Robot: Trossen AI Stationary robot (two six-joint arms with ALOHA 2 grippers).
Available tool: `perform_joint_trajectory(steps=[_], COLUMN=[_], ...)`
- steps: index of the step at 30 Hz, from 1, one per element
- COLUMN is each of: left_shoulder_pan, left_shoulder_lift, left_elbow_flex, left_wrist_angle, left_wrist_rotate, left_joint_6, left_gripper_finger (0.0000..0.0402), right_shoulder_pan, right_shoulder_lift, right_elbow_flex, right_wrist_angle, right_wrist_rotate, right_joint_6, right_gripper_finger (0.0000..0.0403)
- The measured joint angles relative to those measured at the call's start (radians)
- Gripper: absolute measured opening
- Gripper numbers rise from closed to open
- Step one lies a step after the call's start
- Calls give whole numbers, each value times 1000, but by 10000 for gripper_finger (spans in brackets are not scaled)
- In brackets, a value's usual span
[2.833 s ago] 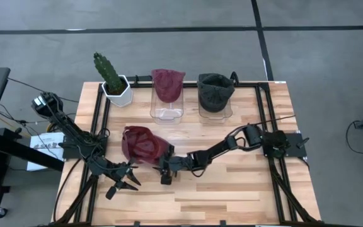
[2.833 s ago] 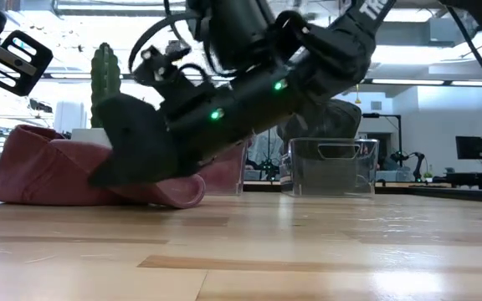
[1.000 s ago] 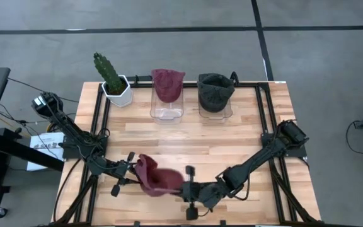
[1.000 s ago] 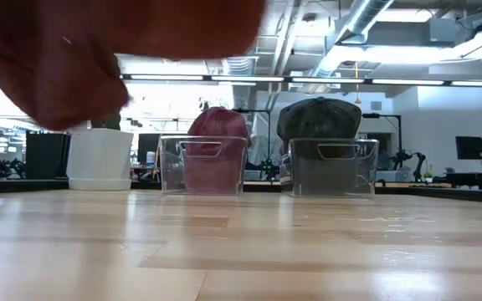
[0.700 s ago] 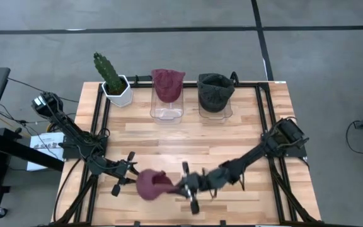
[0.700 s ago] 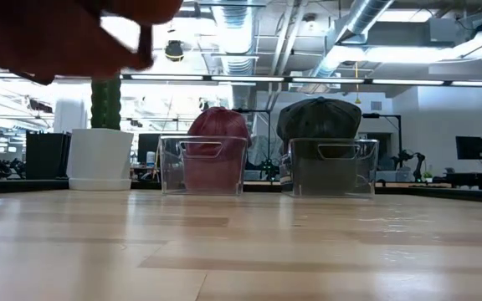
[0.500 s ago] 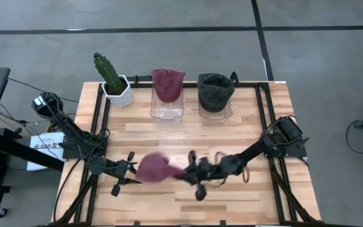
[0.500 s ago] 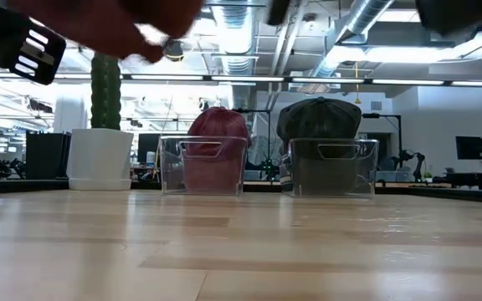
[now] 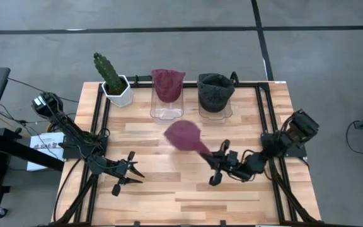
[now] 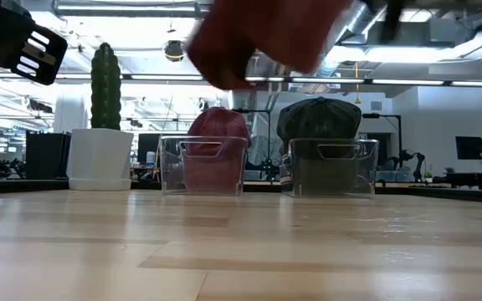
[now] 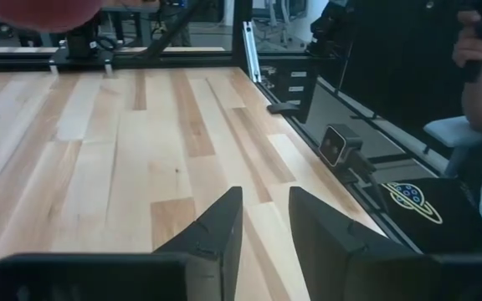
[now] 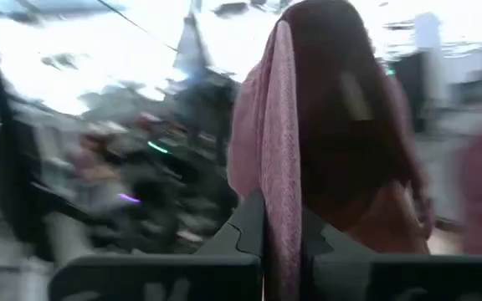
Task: Pick & Place hat
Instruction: Put the red cap into the transparent bin
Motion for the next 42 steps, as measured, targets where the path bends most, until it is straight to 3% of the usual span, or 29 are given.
perform_joint_trajectory(steps=[4, 8, 13, 16, 19, 24, 27, 30, 32, 35, 36, 37, 42], left_shoulder_pan=[2, 2, 2, 8, 26, 45, 44, 44, 44, 44, 44, 44, 44], left_shoulder_lift=[0, 0, 0, 0, 0, 0, 0, 0, 0, 0, 0, 0, 2], left_elbow_flex=[0, 0, 0, 0, 0, 0, 0, 0, 0, -1, -1, -1, -2], left_wrist_angle=[1, 1, 1, 3, 4, 4, 4, 4, 4, 4, 4, 3, 3], left_wrist_rotate=[0, -1, -2, -1, -2, -3, -2, 3, 14, 15, 16, 16, 19], left_joint_6=[0, 1, 3, 3, 3, 0, 0, -2, -12, -29, -30, -30, -31], left_gripper_finger=[97, 97, 97, 97, 97, 97, 97, 97, 97, 97, 97, 97, 97], right_shoulder_pan=[48, 79, 48, 2, -48, -102, -131, -152, -154, -135, -131, -135, -148], right_shoulder_lift=[-62, -146, -222, -187, -110, 28, 80, 110, 132, 92, 90, 93, 49], right_elbow_flex=[-80, -228, -353, -330, -256, -68, 26, 87, 105, 132, 143, 155, 206], right_wrist_angle=[1, -49, -269, -361, -357, -336, -287, -94, 52, -14, 50, 53, 52], right_wrist_rotate=[94, 27, -247, -398, -631, -1127, -1262, -1180, -1058, -665, -571, -539, -597], right_joint_6=[-8, 138, 446, 482, 369, 91, -16, -96, -132, -140, -138, -142, -217], right_gripper_finger=[4, 2, 2, 1, 1, 2, 2, 3, 3, 2, 2, 2, 6])
